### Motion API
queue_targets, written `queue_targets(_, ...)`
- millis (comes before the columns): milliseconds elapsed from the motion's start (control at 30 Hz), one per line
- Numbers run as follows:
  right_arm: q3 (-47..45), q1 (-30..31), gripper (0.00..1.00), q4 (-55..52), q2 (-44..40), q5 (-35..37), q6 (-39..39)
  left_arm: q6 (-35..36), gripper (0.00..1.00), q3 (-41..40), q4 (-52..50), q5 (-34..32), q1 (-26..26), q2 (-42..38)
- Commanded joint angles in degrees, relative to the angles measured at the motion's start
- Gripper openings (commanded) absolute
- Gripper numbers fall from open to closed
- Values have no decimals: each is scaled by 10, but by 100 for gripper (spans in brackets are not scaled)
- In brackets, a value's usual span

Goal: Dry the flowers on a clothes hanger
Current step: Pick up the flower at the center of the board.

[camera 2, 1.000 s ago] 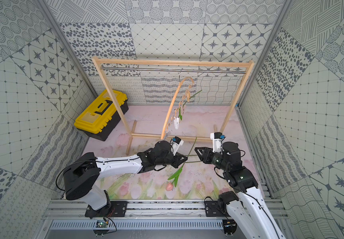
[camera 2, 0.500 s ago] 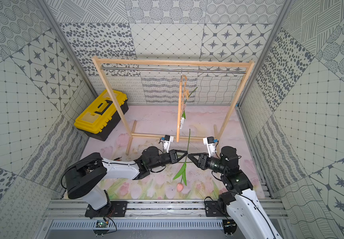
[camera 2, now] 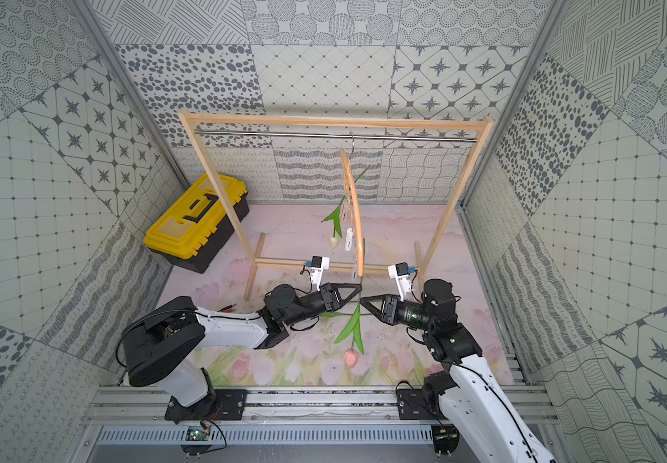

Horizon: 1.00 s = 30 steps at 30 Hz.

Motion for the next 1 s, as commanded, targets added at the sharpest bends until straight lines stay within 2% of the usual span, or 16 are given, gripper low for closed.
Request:
queue_targets(0,5,1,27,48,10,-7,8,-13,0,-1,69,20,2,-4)
queue_targets(333,16,6,27,71,16,-26,19,-2,0,-5,72,22,2,-1)
queue_targets(600,25,5,33,-7,-16,31,-13,9,0,-14,72,28,2,-5)
queue_targets(800,27,12,32,52,-4,-36,24,14,0,-14,65,29,1,-9)
queue_targets(967,36,28,26,49,11,-36,13,12,0,-10,73,29,2,-5)
